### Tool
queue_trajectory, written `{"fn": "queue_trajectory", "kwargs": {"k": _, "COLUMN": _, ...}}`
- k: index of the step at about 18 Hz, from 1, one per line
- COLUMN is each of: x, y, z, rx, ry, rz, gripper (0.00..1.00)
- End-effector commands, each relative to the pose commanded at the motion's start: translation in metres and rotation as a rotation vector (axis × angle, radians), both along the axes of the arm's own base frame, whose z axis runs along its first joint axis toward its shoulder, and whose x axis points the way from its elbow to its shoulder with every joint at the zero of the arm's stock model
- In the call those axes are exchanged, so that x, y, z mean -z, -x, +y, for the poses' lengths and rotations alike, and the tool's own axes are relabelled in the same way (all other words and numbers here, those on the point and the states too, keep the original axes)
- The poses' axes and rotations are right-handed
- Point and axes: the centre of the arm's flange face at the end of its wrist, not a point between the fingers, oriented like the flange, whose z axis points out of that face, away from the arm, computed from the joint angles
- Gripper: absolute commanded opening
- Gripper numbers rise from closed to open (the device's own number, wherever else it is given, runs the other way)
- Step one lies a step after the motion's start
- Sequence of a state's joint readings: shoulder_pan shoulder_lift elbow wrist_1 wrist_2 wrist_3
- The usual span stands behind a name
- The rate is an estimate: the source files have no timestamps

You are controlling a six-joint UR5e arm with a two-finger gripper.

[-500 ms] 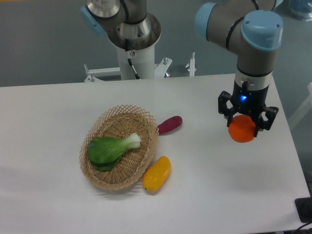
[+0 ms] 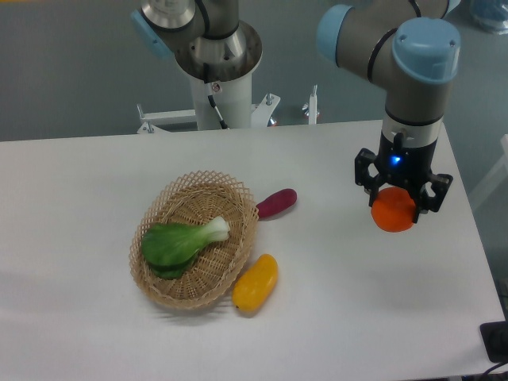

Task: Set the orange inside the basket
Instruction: 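Carry the held orange over the wicker basket and lower it inside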

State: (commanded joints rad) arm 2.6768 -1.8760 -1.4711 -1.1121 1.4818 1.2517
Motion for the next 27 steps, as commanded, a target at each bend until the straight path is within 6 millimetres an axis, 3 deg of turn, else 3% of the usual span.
{"fn": "queue_trajectory", "kwargs": {"k": 4, "x": 0.0, "y": -0.006, "z": 0.008, "rx": -0.05, "ry": -0.016, "rz": -0.01, "gripper": 0.66}}
{"fn": "queue_trajectory", "kwargs": {"k": 12, "x": 0.016, "y": -0.058, "z": 0.08, "rx": -0.34, "ry": -0.131, "rz": -0.063, "gripper": 0.66}}
{"fn": "queue_trajectory", "kwargs": {"k": 15, "x": 0.018, "y": -0.101, "z": 0.112, "rx": -0.425, "ry": -0.148, "rz": -0.104, "gripper": 0.67}}
{"fn": "queue_trajectory", "kwargs": {"k": 17, "x": 0.033, "y": -0.137, "z": 0.128, "rx": -0.439, "ry": -0.121, "rz": -0.126, "gripper": 0.59}}
{"fn": "queue_trajectory", "kwargs": {"k": 18, "x": 0.038, "y": -0.161, "z": 0.136, "rx": -0.406, "ry": -0.103, "rz": -0.127, "gripper": 0.62}}
{"fn": "queue_trajectory", "kwargs": {"k": 19, "x": 0.042, "y": -0.176, "z": 0.142, "rx": -0.382, "ry": -0.096, "rz": -0.133, "gripper": 0.73}}
{"fn": "queue_trajectory", "kwargs": {"k": 20, "x": 0.048, "y": -0.191, "z": 0.147, "rx": -0.362, "ry": -0.082, "rz": -0.137, "gripper": 0.75}}
{"fn": "queue_trajectory", "kwargs": {"k": 22, "x": 0.059, "y": -0.206, "z": 0.152, "rx": -0.345, "ry": -0.059, "rz": -0.148, "gripper": 0.7}}
{"fn": "queue_trajectory", "kwargs": {"k": 23, "x": 0.07, "y": -0.222, "z": 0.158, "rx": -0.326, "ry": -0.043, "rz": -0.157, "gripper": 0.7}}
{"fn": "queue_trajectory", "kwargs": {"k": 27, "x": 0.105, "y": -0.25, "z": 0.177, "rx": -0.266, "ry": 0.009, "rz": -0.184, "gripper": 0.69}}
